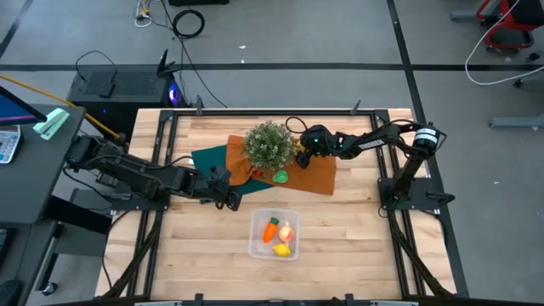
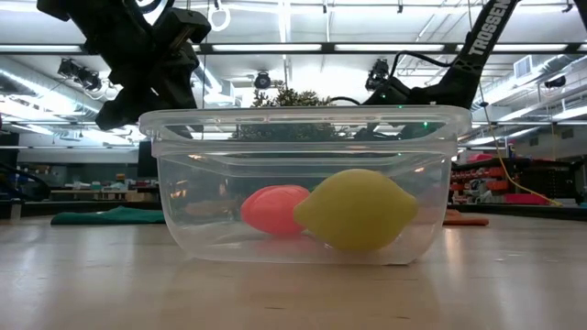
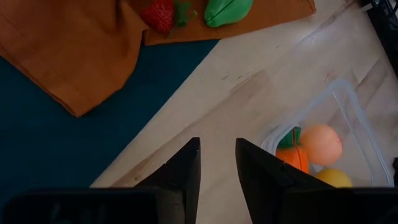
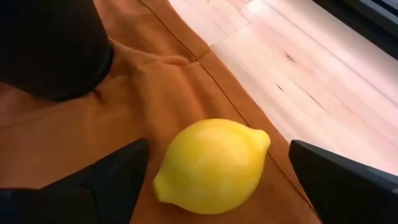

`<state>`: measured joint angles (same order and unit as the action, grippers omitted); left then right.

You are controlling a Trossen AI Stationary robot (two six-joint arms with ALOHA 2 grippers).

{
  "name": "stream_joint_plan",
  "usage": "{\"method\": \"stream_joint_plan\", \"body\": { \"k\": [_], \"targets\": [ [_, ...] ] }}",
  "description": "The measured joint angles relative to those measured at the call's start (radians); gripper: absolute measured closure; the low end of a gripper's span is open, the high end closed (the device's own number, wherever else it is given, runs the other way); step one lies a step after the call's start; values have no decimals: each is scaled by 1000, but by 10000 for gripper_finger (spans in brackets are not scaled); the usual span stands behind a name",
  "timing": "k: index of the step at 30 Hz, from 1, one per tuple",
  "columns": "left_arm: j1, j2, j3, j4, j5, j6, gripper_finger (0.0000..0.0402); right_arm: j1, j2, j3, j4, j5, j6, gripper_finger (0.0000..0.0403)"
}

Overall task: Pick and placing Produce into tupperware
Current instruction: Put the lemon into the transparent bin

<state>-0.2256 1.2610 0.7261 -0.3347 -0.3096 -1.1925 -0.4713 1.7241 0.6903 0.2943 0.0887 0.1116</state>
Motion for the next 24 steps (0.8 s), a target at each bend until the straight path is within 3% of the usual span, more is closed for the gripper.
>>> {"method": "stream_joint_plan", "body": {
  "k": [6,24],
  "targets": [
    [0,0,0,0,0,-1,294,0,0,0,0,-9,20,67],
    [0,0,0,0,0,-1,294,0,-1,0,-1,11,26,189]
  ]
}}
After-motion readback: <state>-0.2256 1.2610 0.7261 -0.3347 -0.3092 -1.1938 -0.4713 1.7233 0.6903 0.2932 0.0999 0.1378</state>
